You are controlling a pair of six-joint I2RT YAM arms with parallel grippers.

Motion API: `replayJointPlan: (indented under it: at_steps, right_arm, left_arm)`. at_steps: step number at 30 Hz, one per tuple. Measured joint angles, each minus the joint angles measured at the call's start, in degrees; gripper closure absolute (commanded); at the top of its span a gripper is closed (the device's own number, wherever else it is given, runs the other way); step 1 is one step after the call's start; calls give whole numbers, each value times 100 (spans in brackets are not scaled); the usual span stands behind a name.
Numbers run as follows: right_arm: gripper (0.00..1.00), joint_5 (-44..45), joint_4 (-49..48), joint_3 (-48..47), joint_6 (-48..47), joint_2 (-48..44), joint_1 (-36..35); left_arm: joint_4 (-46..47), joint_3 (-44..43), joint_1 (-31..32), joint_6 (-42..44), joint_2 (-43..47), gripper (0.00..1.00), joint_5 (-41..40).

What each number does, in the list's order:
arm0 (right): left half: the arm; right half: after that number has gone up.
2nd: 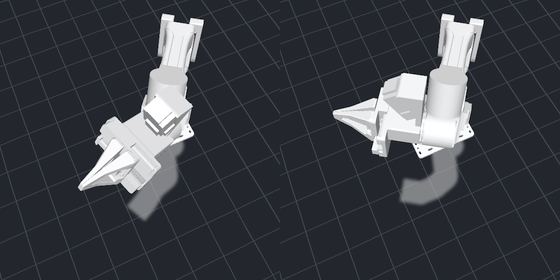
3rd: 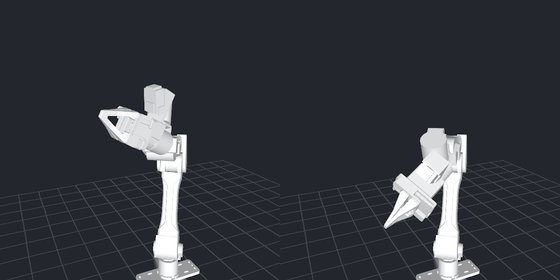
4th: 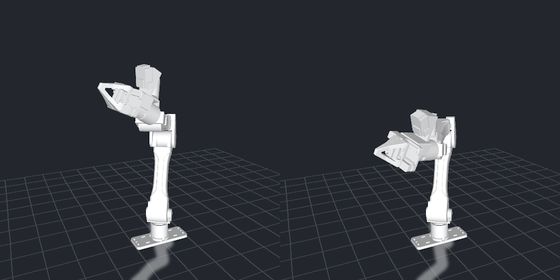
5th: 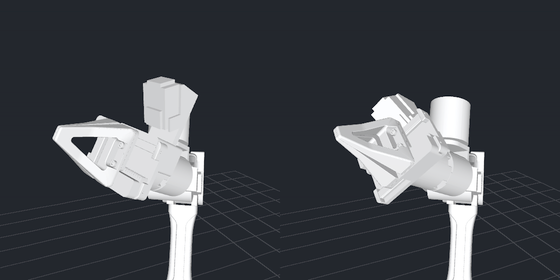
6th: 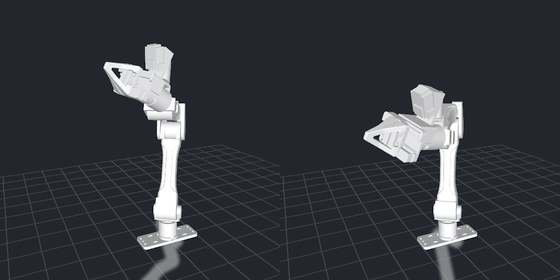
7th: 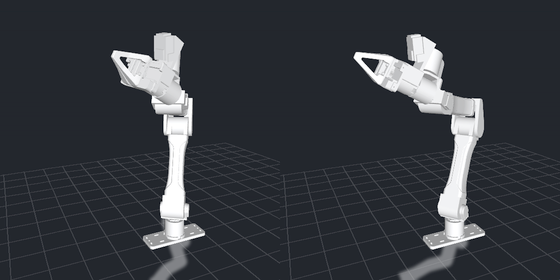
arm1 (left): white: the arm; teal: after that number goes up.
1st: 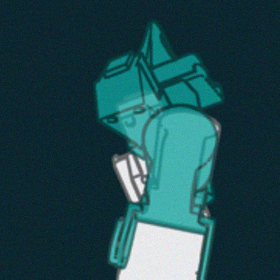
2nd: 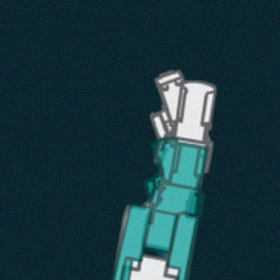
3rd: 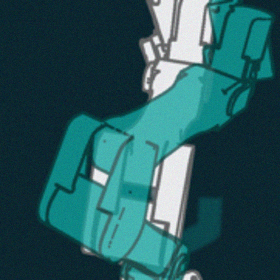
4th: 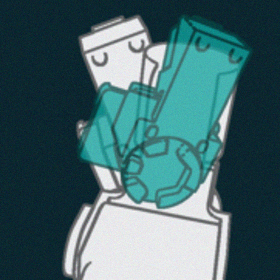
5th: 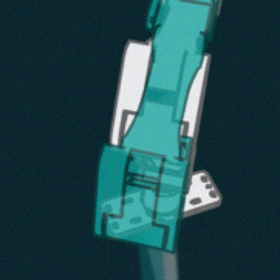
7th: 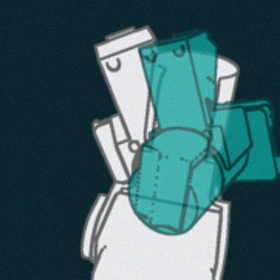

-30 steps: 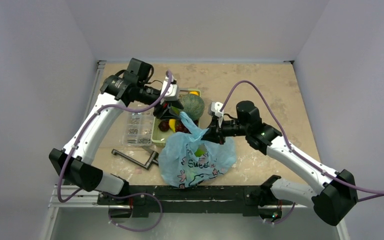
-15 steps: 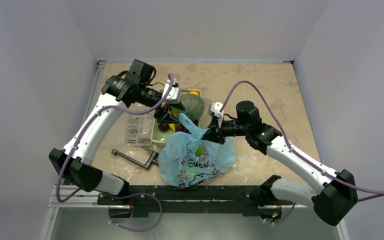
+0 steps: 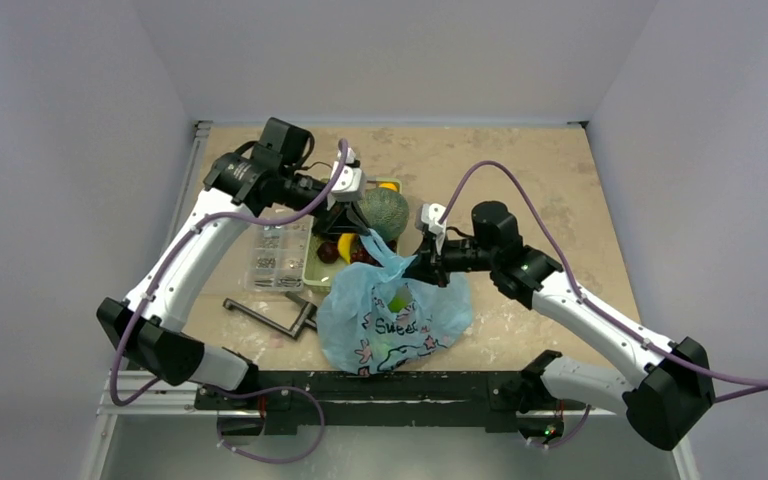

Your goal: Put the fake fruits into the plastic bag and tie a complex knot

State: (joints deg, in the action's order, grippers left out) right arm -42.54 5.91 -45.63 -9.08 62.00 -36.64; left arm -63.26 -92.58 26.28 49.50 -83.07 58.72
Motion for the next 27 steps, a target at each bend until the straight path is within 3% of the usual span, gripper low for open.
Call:
replayJointPlan:
  at_steps: [5,10,18,27]
  right_arm:
    - [100,181,-175,0,74,153,-2]
    - [100,413,-323,0,398,219,-11]
    - [100,608,-317,46,1056,181,-50]
    - [100,702,-269,105,1349,20,-46]
  left_arm:
    - [833,219,549,-1266,422,100,-70]
    - [1808,1495,1685,-2594,1320,100,-726]
    - [3136,3746,2872,-3338,1908,100,-2629]
    - [4806,4597,3073,-4006,1488,100,-4957]
